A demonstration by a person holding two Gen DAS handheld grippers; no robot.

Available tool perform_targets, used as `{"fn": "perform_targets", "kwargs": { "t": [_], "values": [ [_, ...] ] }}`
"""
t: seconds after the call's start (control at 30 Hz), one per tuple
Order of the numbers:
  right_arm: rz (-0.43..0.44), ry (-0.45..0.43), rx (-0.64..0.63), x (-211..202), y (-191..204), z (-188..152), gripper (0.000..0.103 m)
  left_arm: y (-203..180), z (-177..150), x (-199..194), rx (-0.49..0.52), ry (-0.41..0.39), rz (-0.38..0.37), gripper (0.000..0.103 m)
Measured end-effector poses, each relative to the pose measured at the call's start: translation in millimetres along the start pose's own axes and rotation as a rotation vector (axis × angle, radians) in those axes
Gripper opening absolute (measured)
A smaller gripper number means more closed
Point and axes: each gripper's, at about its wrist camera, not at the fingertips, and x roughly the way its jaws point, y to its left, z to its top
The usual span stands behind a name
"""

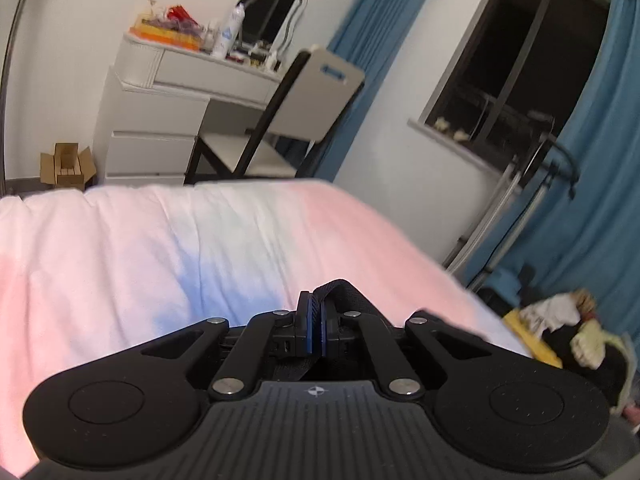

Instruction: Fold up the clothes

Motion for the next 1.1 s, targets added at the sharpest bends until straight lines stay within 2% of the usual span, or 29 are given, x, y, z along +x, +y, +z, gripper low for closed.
{"fn": "perform_targets", "kwargs": {
  "t": [0.03, 0.07, 0.13, 0.17, 0.2, 0.23, 0.27, 0.3, 0.4, 0.53, 0.63, 0.7, 0.8, 0.9, 0.97, 1.1],
  "values": [
    [0.011, -0.010, -0.005, -0.3, 1.5, 0.3, 0.011, 2.8, -1.3, 5.5, -0.011, 0.030, -0.003, 0.005],
    [0.022, -0.020, -0.009, -0.6, 3.0, 0.6, 0.016, 5.6, -2.6, 11.0, -0.022, 0.059, -0.006, 0.006],
    [0.081, -0.053, 0.017, -7.9, 0.7, 5.5, 0.036, 8.9, -2.8, 17.8, -0.033, 0.104, -0.016, 0.006],
    [0.097, -0.075, 0.029, -14.4, -0.5, 7.0, 0.050, 9.0, -1.8, 18.4, -0.028, 0.115, -0.022, 0.008],
    [0.110, -0.098, 0.039, -21.3, -1.6, 8.1, 0.057, 9.0, -0.3, 17.8, -0.025, 0.122, -0.025, 0.012],
    [0.122, -0.122, 0.049, -28.1, -2.7, 9.2, 0.059, 9.5, 0.9, 16.3, -0.031, 0.125, -0.029, 0.015],
    [0.120, -0.148, 0.067, -32.1, -5.9, 10.2, 0.061, 10.9, 1.9, 14.3, -0.043, 0.126, -0.034, 0.024],
    [0.099, -0.171, 0.099, -35.4, -11.7, 12.1, 0.061, 12.7, 3.0, 11.6, -0.056, 0.126, -0.038, 0.034],
    [0.025, -0.238, 0.204, -45.5, -30.1, 18.3, 0.062, 17.9, 5.6, 0.5, -0.095, 0.123, -0.041, 0.054],
    [-0.065, -0.283, 0.412, -59.6, -67.6, 14.9, 0.063, 29.0, 5.0, -22.1, -0.176, 0.120, -0.088, 0.064],
    [-0.134, -0.295, 0.552, -67.2, -89.1, 7.7, 0.063, 37.1, 2.5, -47.1, -0.228, 0.088, -0.117, 0.071],
    [-0.218, -0.325, 0.597, -76.7, -97.0, 5.3, 0.067, 38.0, -1.8, -62.9, -0.252, 0.070, -0.155, 0.076],
    [-0.285, -0.313, 0.610, -84.3, -105.2, 4.8, 0.067, 28.2, -11.8, -77.7, -0.230, 0.092, -0.222, 0.078],
    [-0.276, -0.263, 0.604, -81.2, -110.6, 2.1, 0.067, 15.7, -27.5, -83.8, -0.185, 0.148, -0.264, 0.078],
    [-0.230, -0.199, 0.582, -71.0, -109.4, 1.3, 0.067, 10.4, -39.5, -78.9, -0.171, 0.219, -0.277, 0.078],
    [-0.135, -0.056, 0.482, -43.7, -96.0, 0.4, 0.063, 9.5, -61.1, -48.9, -0.234, 0.396, -0.326, 0.075]
  ]
}}
